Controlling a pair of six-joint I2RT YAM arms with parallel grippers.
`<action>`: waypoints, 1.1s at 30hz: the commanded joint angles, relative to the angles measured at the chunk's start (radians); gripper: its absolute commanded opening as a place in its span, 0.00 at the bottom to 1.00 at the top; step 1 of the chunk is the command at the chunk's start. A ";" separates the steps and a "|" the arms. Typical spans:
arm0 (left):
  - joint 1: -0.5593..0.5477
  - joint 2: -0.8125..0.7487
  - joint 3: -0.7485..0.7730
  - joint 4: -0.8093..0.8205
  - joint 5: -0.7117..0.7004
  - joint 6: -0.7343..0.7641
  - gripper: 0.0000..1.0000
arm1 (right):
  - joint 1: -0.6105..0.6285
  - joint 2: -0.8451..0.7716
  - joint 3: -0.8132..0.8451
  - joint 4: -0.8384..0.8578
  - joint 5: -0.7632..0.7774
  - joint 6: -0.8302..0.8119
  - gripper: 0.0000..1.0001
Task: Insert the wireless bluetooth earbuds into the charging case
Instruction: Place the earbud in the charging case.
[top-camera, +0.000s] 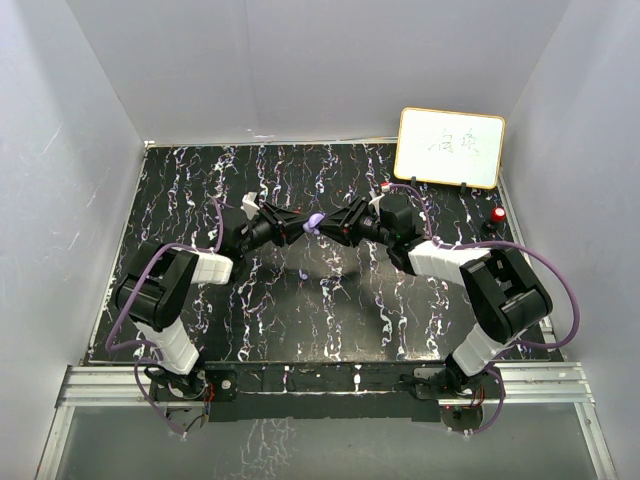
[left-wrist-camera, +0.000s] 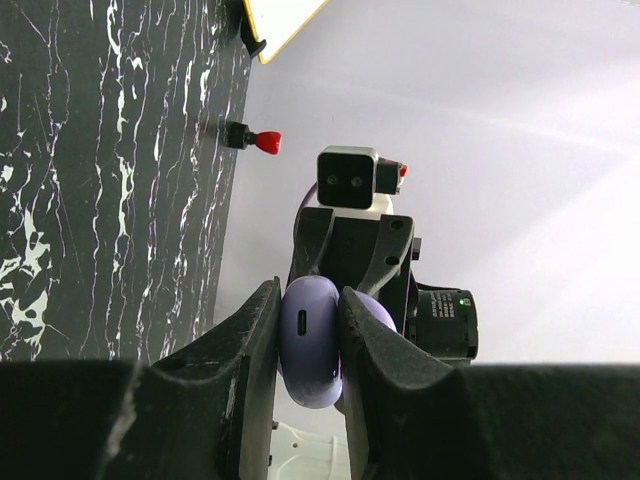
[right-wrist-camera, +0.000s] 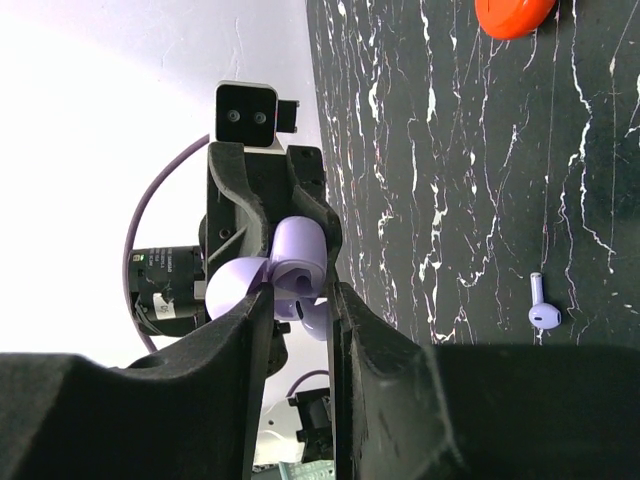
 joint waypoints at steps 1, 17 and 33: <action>-0.024 0.013 -0.028 0.018 0.066 -0.004 0.00 | -0.011 -0.040 0.000 0.110 0.025 0.003 0.27; -0.024 0.039 -0.043 0.072 0.065 -0.042 0.00 | -0.019 -0.042 -0.009 0.112 0.027 0.002 0.28; 0.004 0.014 -0.057 0.069 0.074 -0.049 0.00 | -0.040 -0.061 -0.022 0.096 0.026 -0.036 0.31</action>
